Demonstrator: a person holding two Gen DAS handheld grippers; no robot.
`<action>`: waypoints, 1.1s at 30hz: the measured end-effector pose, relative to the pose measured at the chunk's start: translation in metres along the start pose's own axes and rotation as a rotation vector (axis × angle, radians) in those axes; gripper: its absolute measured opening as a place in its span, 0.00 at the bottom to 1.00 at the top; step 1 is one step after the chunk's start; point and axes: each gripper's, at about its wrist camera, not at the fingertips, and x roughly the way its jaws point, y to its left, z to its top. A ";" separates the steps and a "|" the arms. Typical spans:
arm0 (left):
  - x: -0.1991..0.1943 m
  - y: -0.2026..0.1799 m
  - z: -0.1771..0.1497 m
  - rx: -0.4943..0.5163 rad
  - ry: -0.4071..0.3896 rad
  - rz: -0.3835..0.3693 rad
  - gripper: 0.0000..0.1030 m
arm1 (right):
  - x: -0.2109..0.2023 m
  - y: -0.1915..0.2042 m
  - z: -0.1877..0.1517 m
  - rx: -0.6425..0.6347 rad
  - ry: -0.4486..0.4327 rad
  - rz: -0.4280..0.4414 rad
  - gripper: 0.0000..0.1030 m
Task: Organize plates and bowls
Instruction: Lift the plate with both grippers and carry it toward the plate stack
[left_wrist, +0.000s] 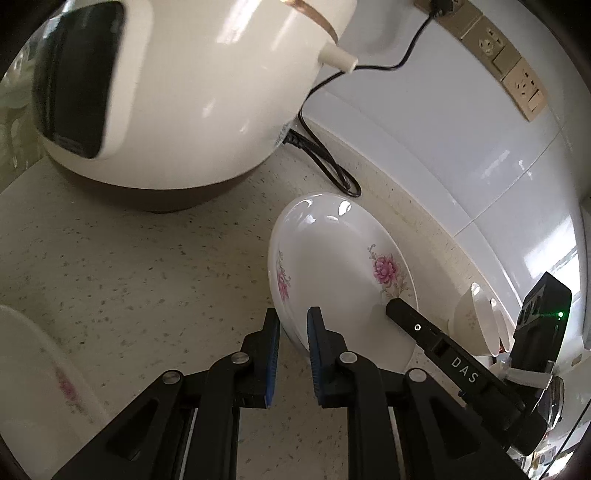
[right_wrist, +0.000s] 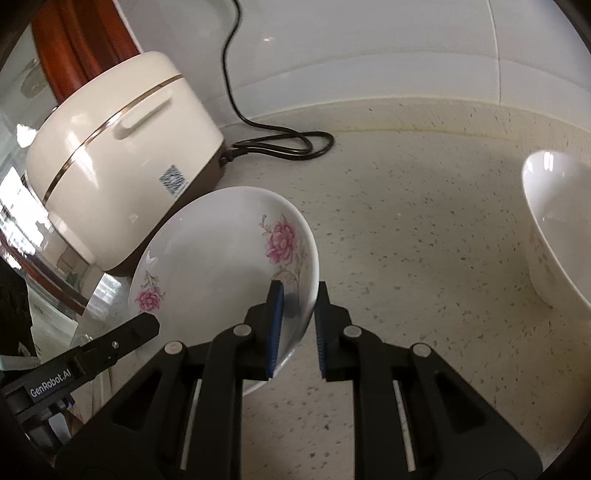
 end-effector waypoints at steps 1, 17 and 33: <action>-0.003 0.001 -0.001 -0.002 -0.006 0.001 0.15 | -0.001 0.001 0.000 -0.004 -0.002 0.002 0.19; -0.016 0.007 -0.010 -0.034 -0.056 0.016 0.15 | -0.015 0.026 -0.007 -0.090 -0.044 -0.010 0.19; -0.043 0.011 -0.019 -0.051 -0.116 0.028 0.15 | -0.026 0.046 -0.010 -0.151 -0.092 0.054 0.19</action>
